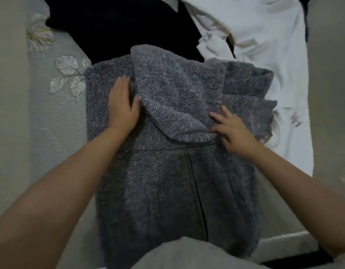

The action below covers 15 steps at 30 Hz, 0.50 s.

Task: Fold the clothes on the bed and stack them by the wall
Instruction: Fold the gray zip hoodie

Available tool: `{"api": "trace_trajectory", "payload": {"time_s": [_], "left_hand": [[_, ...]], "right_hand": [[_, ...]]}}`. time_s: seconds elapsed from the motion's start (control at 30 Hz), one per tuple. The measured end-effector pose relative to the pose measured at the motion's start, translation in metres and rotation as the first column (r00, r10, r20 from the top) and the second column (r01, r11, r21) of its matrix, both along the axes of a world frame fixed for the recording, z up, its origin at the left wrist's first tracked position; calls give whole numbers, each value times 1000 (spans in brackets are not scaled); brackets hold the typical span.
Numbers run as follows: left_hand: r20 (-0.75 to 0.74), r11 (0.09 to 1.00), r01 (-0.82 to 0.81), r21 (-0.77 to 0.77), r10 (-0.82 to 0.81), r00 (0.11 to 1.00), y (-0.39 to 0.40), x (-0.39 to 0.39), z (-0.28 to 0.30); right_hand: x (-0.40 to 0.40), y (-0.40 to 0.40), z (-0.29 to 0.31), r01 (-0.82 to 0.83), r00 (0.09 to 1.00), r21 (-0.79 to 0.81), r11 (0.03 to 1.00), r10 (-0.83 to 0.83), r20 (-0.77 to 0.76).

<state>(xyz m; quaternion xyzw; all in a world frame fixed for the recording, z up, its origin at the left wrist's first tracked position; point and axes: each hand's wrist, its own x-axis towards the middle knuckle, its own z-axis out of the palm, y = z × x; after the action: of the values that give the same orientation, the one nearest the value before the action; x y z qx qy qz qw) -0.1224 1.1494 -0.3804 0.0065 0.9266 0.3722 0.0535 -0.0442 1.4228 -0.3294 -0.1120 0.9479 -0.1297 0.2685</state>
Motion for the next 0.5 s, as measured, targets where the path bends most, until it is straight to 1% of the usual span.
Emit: {"api": "trace_trajectory", "payload": {"time_s": [0.03, 0.07, 0.1, 0.13, 0.17, 0.2, 0.23, 0.27, 0.3, 0.33, 0.37, 0.4, 0.43, 0.47, 0.5], "left_hand": [[-18, 994, 104, 28, -104, 994, 10, 11, 9], [-2, 982, 174, 77, -174, 985, 20, 20, 17], [36, 972, 175, 155, -182, 983, 30, 26, 24], [88, 963, 90, 255, -116, 989, 37, 29, 28], [190, 937, -54, 344, -13, 982, 43, 31, 34], [320, 900, -209, 382, 83, 944, 47, 31, 36], [433, 876, -313, 368, 137, 891, 51, 32, 39], [488, 890, -340, 303, 162, 858, 52, 33, 40], [508, 901, -350, 255, 183, 842, 53, 37, 42], [526, 879, -391, 272, 204, 826, 51, 41, 41], [581, 792, -480, 377, 201, 789, 49, 44, 45], [655, 640, -577, 507, 148, 741, 47, 48, 49], [705, 471, -646, 600, 69, 705, 45, 54, 51], [726, 317, -689, 652, -1, 687, 42, 63, 49], [747, 245, -717, 653, -47, 664, 41, 76, 45]], "right_hand": [[11, -5, -6, -7, 1000, 38, 999, 6, 16], [20, -11, -10, -4, 1000, 68, 998, 3, 17], [26, -18, -13, 15, 1000, 85, 996, -15, 1], [30, -25, -15, 53, 998, 88, 995, -51, -30], [32, -32, -14, 85, 994, 90, 992, -79, -71], [34, -38, -14, 101, 990, 96, 990, -91, -104], [36, -43, -13, 96, 989, 113, 989, -82, -123], [38, -47, -12, 80, 988, 135, 988, -61, -143], [40, -51, -10, 69, 984, 155, 986, -42, -172], [43, -54, -8, 77, 971, 138, 987, -43, -236], [45, -55, -4, 93, 941, 107, 990, -52, -333], [49, -53, 0, 128, 883, 63, 990, -85, -462], [54, -51, 2, 176, 805, 19, 984, -133, -578], [61, -49, 2, 221, 735, -9, 975, -172, -656], [69, -47, 0, 249, 707, 6, 968, -178, -685]]}}
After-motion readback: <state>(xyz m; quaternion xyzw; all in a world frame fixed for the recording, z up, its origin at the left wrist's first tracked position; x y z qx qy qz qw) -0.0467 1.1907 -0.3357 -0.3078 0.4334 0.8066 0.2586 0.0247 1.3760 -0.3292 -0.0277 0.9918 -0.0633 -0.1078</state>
